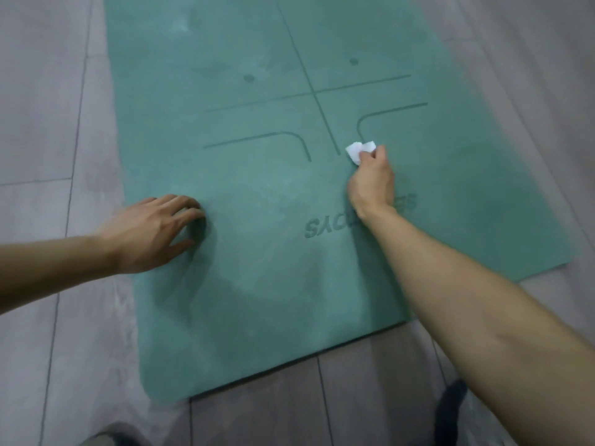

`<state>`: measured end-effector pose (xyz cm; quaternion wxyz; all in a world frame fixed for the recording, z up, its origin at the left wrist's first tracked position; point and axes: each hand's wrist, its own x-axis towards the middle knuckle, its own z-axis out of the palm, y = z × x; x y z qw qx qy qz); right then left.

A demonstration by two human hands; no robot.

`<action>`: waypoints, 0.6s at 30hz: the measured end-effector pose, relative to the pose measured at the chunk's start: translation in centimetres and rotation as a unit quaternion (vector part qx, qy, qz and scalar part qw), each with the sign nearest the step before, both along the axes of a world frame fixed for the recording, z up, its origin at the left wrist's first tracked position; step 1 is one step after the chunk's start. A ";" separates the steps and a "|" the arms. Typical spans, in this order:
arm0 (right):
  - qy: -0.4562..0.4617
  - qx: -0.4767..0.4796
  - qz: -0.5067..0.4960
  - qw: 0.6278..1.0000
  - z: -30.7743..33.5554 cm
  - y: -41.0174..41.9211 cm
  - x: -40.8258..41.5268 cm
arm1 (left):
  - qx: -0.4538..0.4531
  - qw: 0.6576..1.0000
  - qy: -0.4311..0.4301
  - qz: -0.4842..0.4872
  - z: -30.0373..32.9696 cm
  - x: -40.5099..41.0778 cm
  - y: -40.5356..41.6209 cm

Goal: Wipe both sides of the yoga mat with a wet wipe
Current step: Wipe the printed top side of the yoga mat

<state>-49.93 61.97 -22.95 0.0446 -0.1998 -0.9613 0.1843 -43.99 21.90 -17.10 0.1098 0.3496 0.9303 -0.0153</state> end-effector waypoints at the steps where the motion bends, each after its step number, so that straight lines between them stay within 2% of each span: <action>1: 0.010 0.009 0.053 0.999 -0.3 -2.6 0.0 | -0.005 1.000 0.002 0.004 0.1 -0.1 -0.2; 5: -0.003 -0.008 0.258 0.966 0.3 -10.9 1.1 | -0.015 1.000 0.011 0.023 0.2 -2.2 -0.3; 10: -0.154 -0.082 0.327 0.929 2.4 -11.3 5.1 | 0.022 0.994 0.003 0.109 2.2 -3.1 2.4; 12: -0.211 -0.075 0.357 0.907 4.2 -9.2 7.9 | 0.030 0.990 -0.015 0.136 3.9 -2.1 4.0; 14: -0.255 -0.047 0.340 0.904 6.8 -6.7 10.0 | 0.026 0.989 -0.047 0.140 6.1 -0.5 5.2; 18: -0.283 -0.005 0.221 0.934 14.3 -0.9 11.5 | -0.016 0.984 -0.113 0.134 13.2 3.9 7.2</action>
